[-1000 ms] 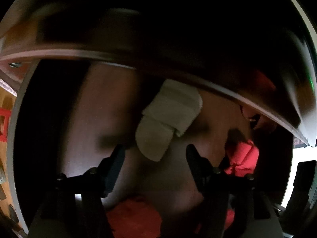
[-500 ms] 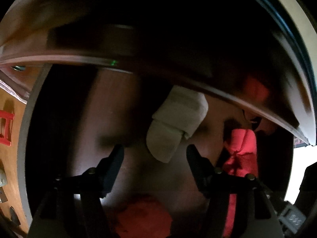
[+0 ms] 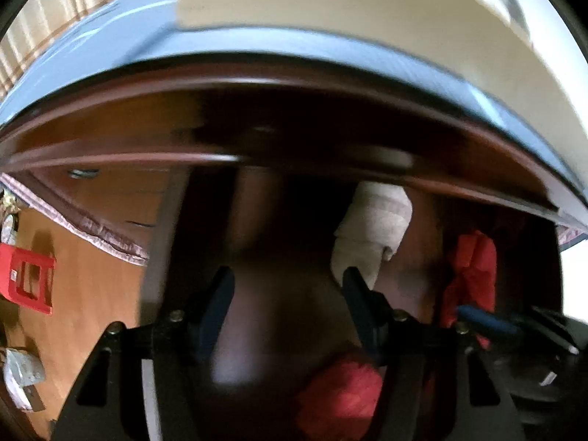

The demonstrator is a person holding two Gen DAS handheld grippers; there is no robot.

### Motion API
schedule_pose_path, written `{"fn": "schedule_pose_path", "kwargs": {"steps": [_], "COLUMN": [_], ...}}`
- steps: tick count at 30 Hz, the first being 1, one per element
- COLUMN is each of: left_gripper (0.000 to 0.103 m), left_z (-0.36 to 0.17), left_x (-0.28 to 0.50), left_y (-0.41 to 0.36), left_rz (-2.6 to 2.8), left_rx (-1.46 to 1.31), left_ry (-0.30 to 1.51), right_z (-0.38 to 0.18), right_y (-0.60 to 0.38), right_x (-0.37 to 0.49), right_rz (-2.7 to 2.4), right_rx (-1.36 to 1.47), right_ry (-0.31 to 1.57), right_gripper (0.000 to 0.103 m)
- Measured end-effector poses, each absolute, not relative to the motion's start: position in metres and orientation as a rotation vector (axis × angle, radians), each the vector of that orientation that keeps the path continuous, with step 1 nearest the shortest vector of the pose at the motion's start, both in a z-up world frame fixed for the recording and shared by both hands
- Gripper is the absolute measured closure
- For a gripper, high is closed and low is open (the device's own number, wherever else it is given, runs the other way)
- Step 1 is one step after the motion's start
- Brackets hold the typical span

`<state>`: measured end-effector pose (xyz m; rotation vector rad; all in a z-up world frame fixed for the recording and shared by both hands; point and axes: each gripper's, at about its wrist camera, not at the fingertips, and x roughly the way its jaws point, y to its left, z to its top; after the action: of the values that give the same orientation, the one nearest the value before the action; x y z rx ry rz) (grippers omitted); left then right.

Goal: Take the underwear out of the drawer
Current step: 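Lift both tools up from the drawer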

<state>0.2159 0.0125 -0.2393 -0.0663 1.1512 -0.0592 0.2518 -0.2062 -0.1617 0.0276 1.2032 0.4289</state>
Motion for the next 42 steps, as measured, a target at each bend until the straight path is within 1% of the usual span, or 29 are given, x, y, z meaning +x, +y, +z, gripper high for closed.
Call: {"fn": "schedule_pose_path", "kwargs": {"steps": [1, 2, 5, 7, 9, 13, 14, 16, 19, 21, 24, 31, 32, 34, 41, 42], "left_gripper": [0.043, 0.05, 0.051, 0.051, 0.051, 0.051, 0.051, 0.051, 0.052, 0.052, 0.052, 0.052, 0.051, 0.045, 0.045, 0.043], "left_z": [-0.241, -0.244, -0.232, -0.2, -0.191, -0.18, -0.169, -0.172, -0.159, -0.159, -0.161, -0.151, -0.147, -0.139, -0.12, -0.119], "left_x": [0.204, 0.202, 0.206, 0.226, 0.227, 0.231, 0.229, 0.231, 0.225, 0.226, 0.225, 0.218, 0.217, 0.213, 0.214, 0.214], "left_y": [0.013, 0.029, 0.042, 0.061, 0.058, 0.066, 0.06, 0.065, 0.062, 0.064, 0.06, 0.063, 0.063, 0.065, 0.07, 0.07], "left_rz": [-0.051, -0.066, -0.102, -0.098, -0.094, -0.099, -0.1, -0.095, -0.106, -0.107, -0.098, -0.085, -0.08, -0.082, -0.068, -0.068], "left_rx": [-0.074, -0.098, -0.13, -0.122, -0.1, -0.113, -0.122, -0.149, -0.195, -0.192, -0.171, -0.213, -0.207, -0.209, -0.208, -0.206], "left_ry": [1.14, 1.135, 1.147, 1.132, 1.103, 1.079, 1.082, 1.091, 1.1, 1.103, 1.117, 1.114, 1.105, 1.08, 1.032, 1.03], "right_z": [-0.163, -0.164, -0.167, -0.17, -0.179, -0.196, -0.196, -0.194, -0.195, -0.193, -0.194, -0.191, -0.196, -0.201, -0.191, -0.191], "right_y": [-0.193, -0.185, -0.175, -0.16, -0.146, -0.137, -0.123, -0.121, -0.111, -0.11, -0.117, -0.114, -0.122, -0.127, -0.149, -0.146], "right_x": [0.255, 0.257, 0.266, 0.271, 0.272, 0.281, 0.288, 0.295, 0.3, 0.3, 0.297, 0.293, 0.285, 0.281, 0.277, 0.282], "right_rz": [0.47, 0.512, 0.567, 0.575, 0.616, 0.643, 0.648, 0.641, 0.627, 0.659, 0.664, 0.698, 0.721, 0.754, 0.788, 0.79], "right_rx": [-0.05, -0.108, -0.229, -0.319, -0.399, -0.434, -0.438, -0.461, -0.554, -0.548, -0.582, -0.618, -0.612, -0.648, -0.672, -0.668], "right_ry": [1.209, 1.21, 1.212, 1.17, 1.162, 1.232, 1.221, 1.194, 1.133, 1.125, 1.117, 1.083, 1.081, 1.116, 1.031, 1.026], "right_gripper": [0.081, 0.082, 0.082, 0.082, 0.082, 0.082, 0.082, 0.082, 0.083, 0.083, 0.089, 0.089, 0.09, 0.093, 0.094, 0.094]}}
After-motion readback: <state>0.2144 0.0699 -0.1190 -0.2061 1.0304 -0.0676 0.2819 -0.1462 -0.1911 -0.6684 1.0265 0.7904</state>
